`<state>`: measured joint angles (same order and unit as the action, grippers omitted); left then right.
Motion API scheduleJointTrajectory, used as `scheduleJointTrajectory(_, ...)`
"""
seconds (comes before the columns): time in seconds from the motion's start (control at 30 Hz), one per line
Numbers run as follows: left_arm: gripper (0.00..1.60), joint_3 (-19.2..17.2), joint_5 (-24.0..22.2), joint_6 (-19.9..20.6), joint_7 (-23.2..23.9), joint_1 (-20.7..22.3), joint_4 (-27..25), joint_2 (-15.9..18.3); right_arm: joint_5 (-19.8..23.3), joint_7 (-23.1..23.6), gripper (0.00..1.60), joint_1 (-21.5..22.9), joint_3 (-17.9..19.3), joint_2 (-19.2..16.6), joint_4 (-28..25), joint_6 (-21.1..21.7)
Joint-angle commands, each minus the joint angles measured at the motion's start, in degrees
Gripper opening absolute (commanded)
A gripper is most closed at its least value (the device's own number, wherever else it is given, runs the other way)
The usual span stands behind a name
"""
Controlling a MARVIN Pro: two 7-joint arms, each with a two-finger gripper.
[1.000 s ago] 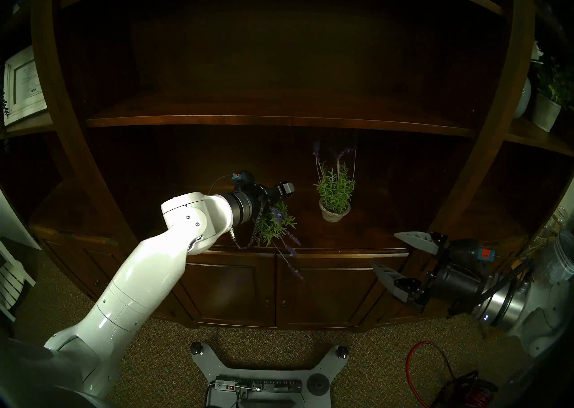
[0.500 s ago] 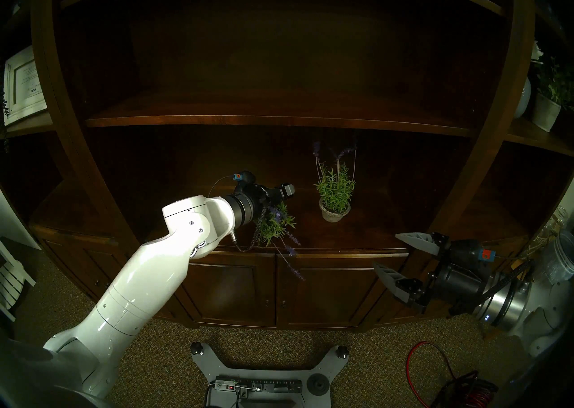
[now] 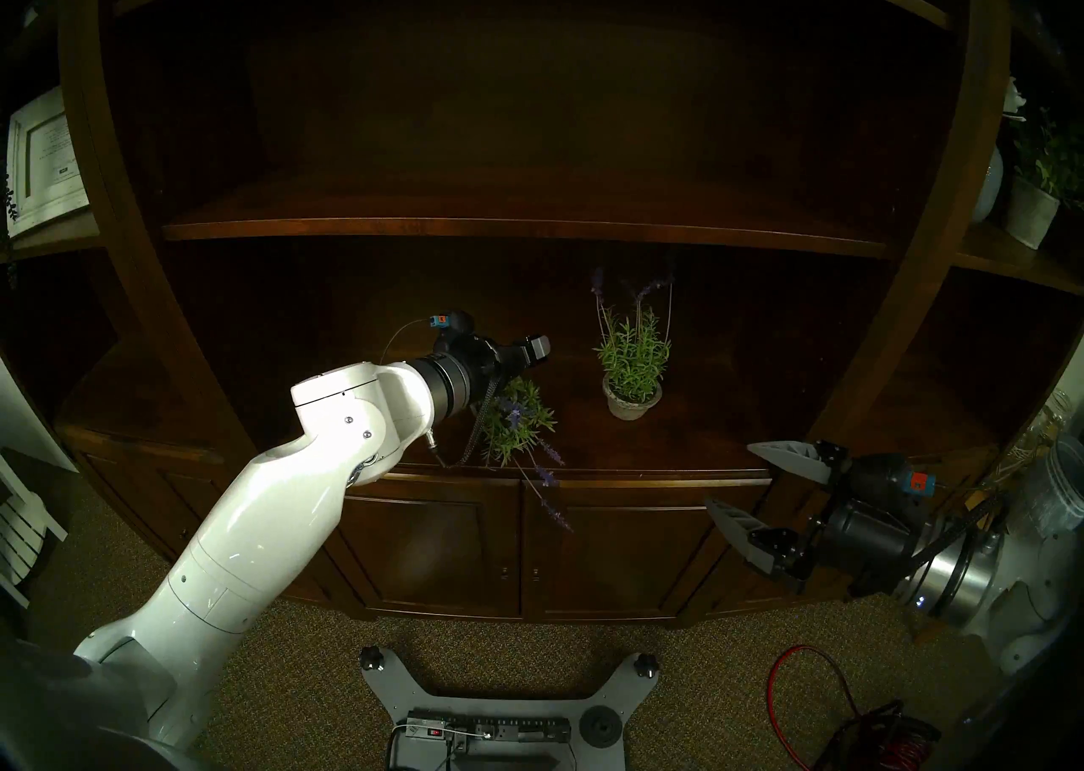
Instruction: Place the fake decorative plant upright
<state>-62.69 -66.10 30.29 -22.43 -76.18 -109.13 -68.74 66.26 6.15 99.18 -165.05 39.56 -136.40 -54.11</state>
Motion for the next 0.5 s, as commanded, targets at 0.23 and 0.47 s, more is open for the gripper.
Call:
scheduleJointTrajectory(0.23,1.60,-1.6,2.3,0.8,-0.6,1.0,-6.1,3.7,0.4,0.3,1.60,0.1,0.0,-0.5,0.3,-0.9)
scheduleJointTrajectory(0.47,1.60,-1.1,9.3,2.7,-2.8,0.5,-9.2,10.4,0.7,0.5,1.60,0.2,0.0,-0.5,0.5,-0.9)
